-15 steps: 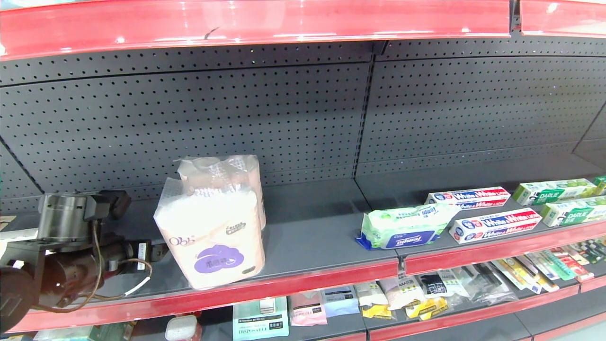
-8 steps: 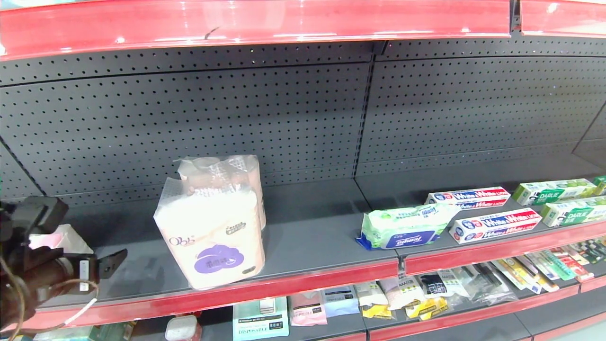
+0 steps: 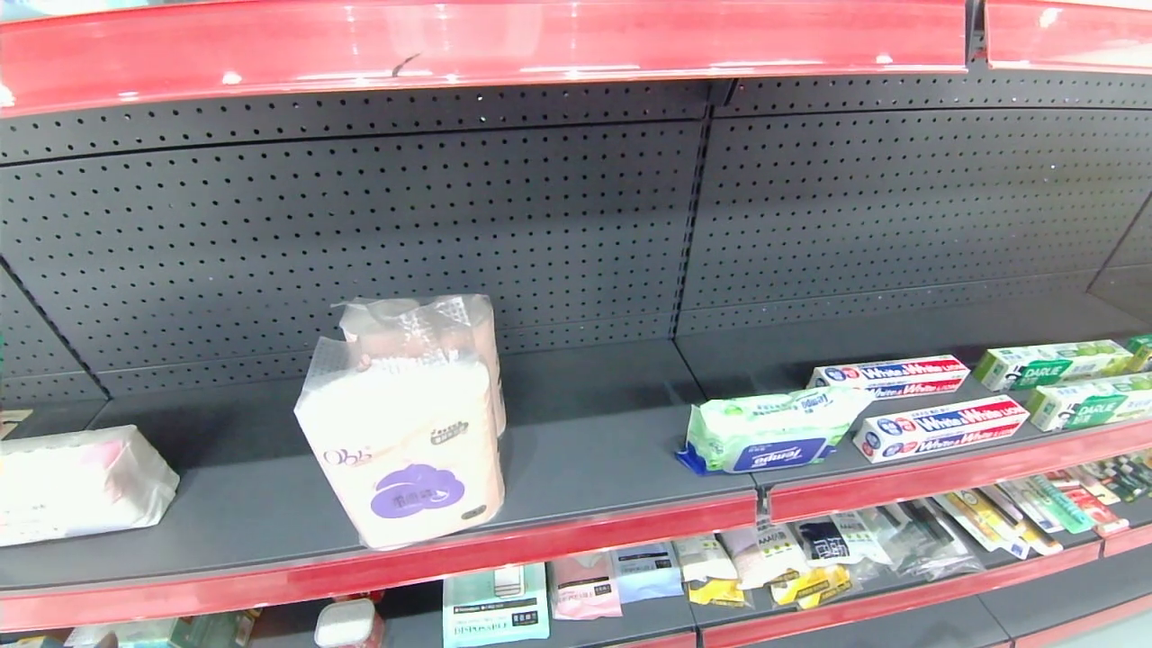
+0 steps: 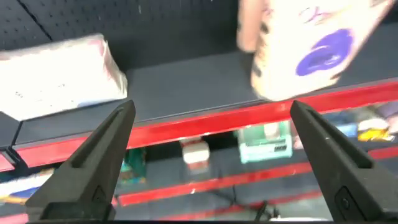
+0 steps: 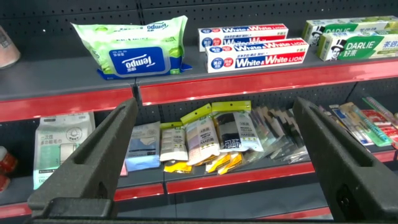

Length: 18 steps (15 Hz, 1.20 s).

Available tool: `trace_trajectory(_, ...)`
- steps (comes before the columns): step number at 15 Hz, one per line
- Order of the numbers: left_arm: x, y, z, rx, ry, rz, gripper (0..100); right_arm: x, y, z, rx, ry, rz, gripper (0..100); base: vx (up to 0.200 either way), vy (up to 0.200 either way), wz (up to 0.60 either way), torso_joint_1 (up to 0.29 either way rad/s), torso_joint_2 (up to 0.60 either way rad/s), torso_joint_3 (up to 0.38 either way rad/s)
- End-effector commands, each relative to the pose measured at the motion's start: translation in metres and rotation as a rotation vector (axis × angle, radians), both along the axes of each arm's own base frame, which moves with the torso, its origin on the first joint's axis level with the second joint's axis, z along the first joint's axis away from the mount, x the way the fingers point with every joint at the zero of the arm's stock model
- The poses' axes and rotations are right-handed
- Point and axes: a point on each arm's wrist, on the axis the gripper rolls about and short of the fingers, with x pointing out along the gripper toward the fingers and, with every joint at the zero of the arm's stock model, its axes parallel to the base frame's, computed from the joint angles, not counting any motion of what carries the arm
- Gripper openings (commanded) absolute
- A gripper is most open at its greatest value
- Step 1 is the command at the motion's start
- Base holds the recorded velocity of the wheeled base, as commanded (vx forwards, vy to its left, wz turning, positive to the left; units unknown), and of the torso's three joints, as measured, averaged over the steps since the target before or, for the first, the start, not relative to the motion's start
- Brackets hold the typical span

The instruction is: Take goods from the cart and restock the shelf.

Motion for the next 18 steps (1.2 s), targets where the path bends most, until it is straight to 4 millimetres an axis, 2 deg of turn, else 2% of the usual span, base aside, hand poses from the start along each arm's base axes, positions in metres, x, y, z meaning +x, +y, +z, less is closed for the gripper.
trace_trajectory(1, -0.031, -0.003, -0.027, -0.052, -0.071, 0.003, 100, 0.0, 0.0, 0.0, 0.0, 0.001, 0.0, 100, 0.0, 0.0, 0.0, 0.0, 0.0, 0.0)
trace_trajectory(2, -0.027, -0.001, -0.042, -0.042, -0.026, 0.08, 100, 0.0, 0.0, 0.0, -0.002, 0.001, 0.002, 100, 0.0, 0.0, 0.0, 0.0, 0.0, 0.0)
trace_trajectory(4, -0.025, 0.001, -0.041, -0.041, -0.06, 0.138, 100, 0.0, 0.0, 0.0, -0.002, 0.001, 0.0, 100, 0.0, 0.0, 0.0, 0.0, 0.0, 0.0)
trace_trajectory(7, -0.022, 0.0, -0.044, -0.06, -0.097, 0.116, 100, 0.0, 0.0, 0.0, -0.002, 0.001, 0.0, 100, 0.0, 0.0, 0.0, 0.0, 0.0, 0.0)
trace_trajectory(8, -0.021, -0.001, -0.044, -0.12, -0.113, 0.051, 100, 0.0, 0.0, 0.0, -0.002, 0.001, 0.0, 100, 0.0, 0.0, 0.0, 0.0, 0.0, 0.0)
trace_trajectory(9, -0.021, -0.003, -0.045, -0.108, -0.108, -0.021, 100, 0.0, 0.0, 0.0, 0.0, 0.001, 0.0, 100, 0.0, 0.0, 0.0, 0.0, 0.0, 0.0)
trace_trajectory(11, -0.02, -0.002, -0.045, -0.117, -0.097, 0.025, 100, 0.0, 0.0, 0.0, 0.0, 0.001, 0.0, 100, 0.0, 0.0, 0.0, 0.0, 0.0, 0.0)
trace_trajectory(13, -0.019, 0.002, -0.051, -0.064, -0.121, 0.174, 100, 0.0, 0.0, 0.0, -0.002, 0.001, 0.0, 100, 0.0, 0.0, 0.0, 0.0, 0.0, 0.0)
trace_trajectory(18, -0.019, 0.001, -0.051, -0.053, -0.112, 0.159, 100, 0.0, 0.0, 0.0, -0.002, 0.001, 0.0, 100, 0.0, 0.0, 0.0, 0.0, 0.0, 0.0)
